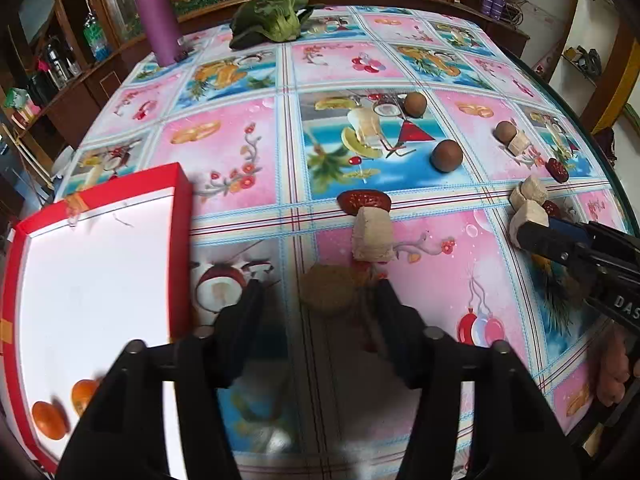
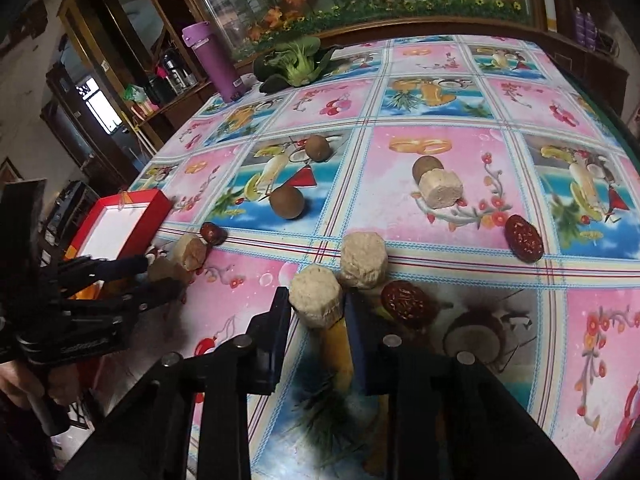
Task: Organize fruits
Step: 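Grasp a beige round cake with the left gripper while the right grasps another, then carry both beige cakes into the tray and open both grippers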
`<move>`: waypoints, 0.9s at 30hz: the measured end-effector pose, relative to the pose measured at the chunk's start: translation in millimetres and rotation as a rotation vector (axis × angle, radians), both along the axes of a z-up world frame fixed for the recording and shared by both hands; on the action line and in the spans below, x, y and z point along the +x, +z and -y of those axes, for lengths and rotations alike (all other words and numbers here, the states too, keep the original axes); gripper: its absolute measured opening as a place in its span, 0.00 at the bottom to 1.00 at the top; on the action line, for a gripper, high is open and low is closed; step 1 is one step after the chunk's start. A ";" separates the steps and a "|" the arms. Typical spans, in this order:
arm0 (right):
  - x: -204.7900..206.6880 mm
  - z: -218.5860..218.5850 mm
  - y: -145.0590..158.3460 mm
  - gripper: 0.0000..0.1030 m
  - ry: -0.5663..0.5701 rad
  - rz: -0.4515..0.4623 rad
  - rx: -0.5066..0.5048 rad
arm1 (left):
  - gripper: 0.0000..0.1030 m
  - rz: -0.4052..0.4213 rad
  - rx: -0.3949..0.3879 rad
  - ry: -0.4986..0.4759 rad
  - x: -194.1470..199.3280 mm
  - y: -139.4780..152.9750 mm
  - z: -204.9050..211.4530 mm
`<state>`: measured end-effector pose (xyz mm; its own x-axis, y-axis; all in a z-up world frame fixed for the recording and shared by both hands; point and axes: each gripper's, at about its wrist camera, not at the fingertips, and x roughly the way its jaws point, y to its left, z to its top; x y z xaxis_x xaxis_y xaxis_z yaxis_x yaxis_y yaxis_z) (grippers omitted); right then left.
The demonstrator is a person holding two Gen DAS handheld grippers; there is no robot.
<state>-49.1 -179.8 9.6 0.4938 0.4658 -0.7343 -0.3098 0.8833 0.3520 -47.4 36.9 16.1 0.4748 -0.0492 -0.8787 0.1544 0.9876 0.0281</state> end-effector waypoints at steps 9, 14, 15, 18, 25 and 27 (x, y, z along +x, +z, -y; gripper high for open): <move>-1.6 0.1 0.4 0.25 0.018 0.001 0.034 | 0.29 0.024 -0.045 -0.017 -5.0 0.4 -0.7; -7.5 -3.6 6.7 0.25 0.058 0.032 0.083 | 0.28 0.029 -0.090 -0.008 -10.4 2.7 -3.9; -8.2 -4.0 7.4 0.25 0.062 0.036 0.088 | 0.28 0.034 -0.093 -0.007 -12.2 4.3 -3.9; -9.7 -4.6 9.8 0.25 0.069 0.049 0.098 | 0.28 0.056 -0.104 -0.007 -19.6 12.3 -3.0; -12.3 -6.6 13.7 0.25 0.077 0.074 0.096 | 0.28 0.121 -0.129 0.000 -44.8 32.9 -1.9; -13.6 -7.6 15.1 0.25 0.077 0.080 0.095 | 0.28 0.141 -0.126 0.003 -50.1 38.6 -2.4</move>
